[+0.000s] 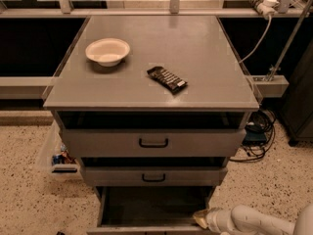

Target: Open bottom drawer

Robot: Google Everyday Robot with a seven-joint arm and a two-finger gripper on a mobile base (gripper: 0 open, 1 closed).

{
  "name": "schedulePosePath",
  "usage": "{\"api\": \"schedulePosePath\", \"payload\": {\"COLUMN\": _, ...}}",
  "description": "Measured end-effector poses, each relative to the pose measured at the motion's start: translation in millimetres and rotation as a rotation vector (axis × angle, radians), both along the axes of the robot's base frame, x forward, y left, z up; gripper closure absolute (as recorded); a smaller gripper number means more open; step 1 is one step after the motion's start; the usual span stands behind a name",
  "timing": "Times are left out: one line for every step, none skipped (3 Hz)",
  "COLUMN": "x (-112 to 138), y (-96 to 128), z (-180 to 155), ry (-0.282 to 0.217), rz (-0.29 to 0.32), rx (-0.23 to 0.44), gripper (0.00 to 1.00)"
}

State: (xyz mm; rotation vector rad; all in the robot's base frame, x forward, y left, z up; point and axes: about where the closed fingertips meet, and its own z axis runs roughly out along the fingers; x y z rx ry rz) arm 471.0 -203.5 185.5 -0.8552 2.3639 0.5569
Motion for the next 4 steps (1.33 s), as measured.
{"api": "schedulePosePath", "payload": {"x": -8.5, "y": -3.0, "z": 22.2, "ry": -0.074, "rz": 0.003, "rx": 0.022, "gripper": 0.82}}
{"api": "schedulePosePath", "payload": {"x": -26.2, "y": 17.1, "z": 92.0, "ry": -0.299, "rz": 0.113, "rx": 0.003, "gripper": 0.58}}
{"api": "schedulePosePath", "payload": {"x": -39.4, "y": 37.1, "z": 119.8, "ry": -0.387, "rz": 0.138, "rx": 0.029, "gripper": 0.35}}
{"api": "schedulePosePath", "payload": {"x": -38.8, "y": 36.7, "z": 119.9, "ry": -0.388, "rz": 0.136, "rx": 0.029, "gripper": 0.12}}
